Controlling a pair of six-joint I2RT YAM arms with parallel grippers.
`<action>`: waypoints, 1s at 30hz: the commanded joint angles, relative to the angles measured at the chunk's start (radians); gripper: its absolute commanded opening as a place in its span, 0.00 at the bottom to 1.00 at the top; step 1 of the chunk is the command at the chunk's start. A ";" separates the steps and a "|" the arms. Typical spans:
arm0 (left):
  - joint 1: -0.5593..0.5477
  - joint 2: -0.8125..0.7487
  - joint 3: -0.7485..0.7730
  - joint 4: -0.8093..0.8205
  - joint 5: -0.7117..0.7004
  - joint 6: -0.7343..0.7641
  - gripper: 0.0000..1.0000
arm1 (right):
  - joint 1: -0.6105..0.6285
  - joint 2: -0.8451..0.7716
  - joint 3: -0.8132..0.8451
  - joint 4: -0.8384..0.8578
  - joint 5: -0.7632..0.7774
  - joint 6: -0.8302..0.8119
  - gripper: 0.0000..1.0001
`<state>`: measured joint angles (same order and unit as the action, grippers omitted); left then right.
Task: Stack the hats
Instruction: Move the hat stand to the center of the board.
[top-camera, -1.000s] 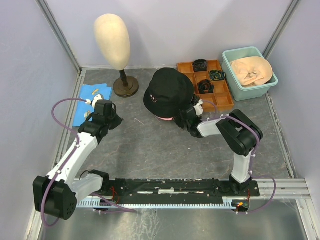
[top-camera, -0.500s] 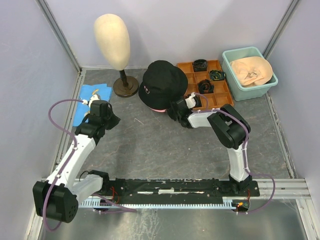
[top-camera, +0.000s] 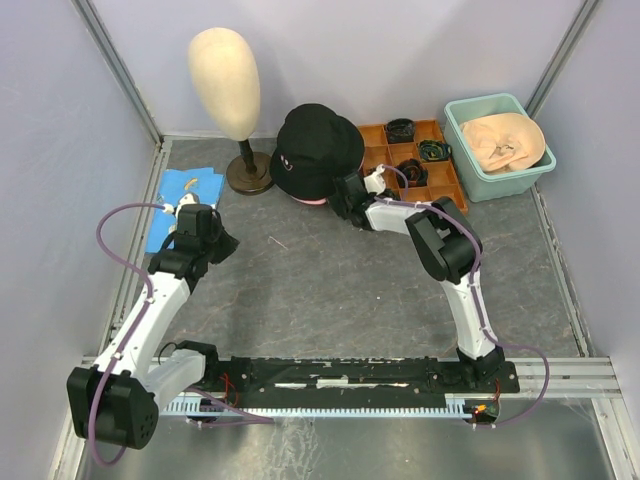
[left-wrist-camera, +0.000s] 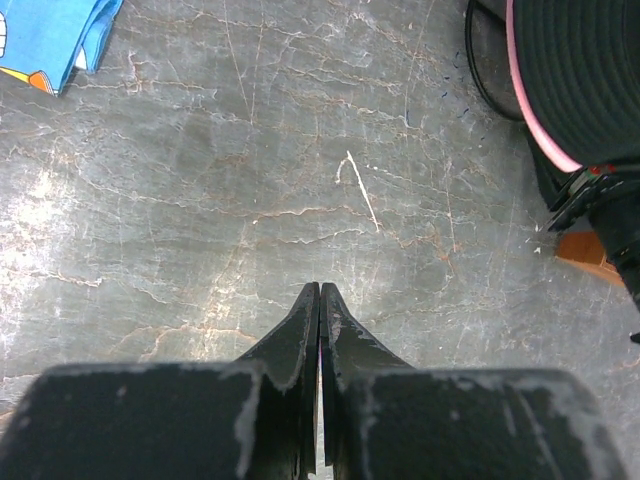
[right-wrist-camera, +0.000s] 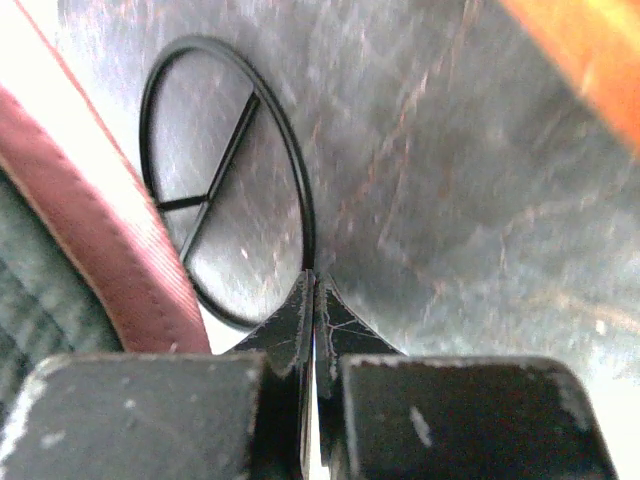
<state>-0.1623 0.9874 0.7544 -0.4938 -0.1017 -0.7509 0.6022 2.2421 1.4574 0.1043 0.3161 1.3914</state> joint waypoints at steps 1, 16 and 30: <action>0.009 -0.013 -0.001 0.024 0.013 0.018 0.03 | -0.066 0.053 0.083 -0.134 0.044 -0.042 0.00; 0.037 0.308 0.238 0.193 -0.051 0.096 0.15 | -0.102 -0.270 -0.136 -0.165 0.002 -0.183 0.00; 0.035 0.757 0.480 0.618 -0.126 0.434 0.46 | -0.139 -0.713 -0.313 -0.317 0.007 -0.334 0.32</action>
<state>-0.1303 1.6596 1.1698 -0.0917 -0.2173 -0.5041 0.4938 1.6634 1.2098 -0.1619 0.3054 1.1095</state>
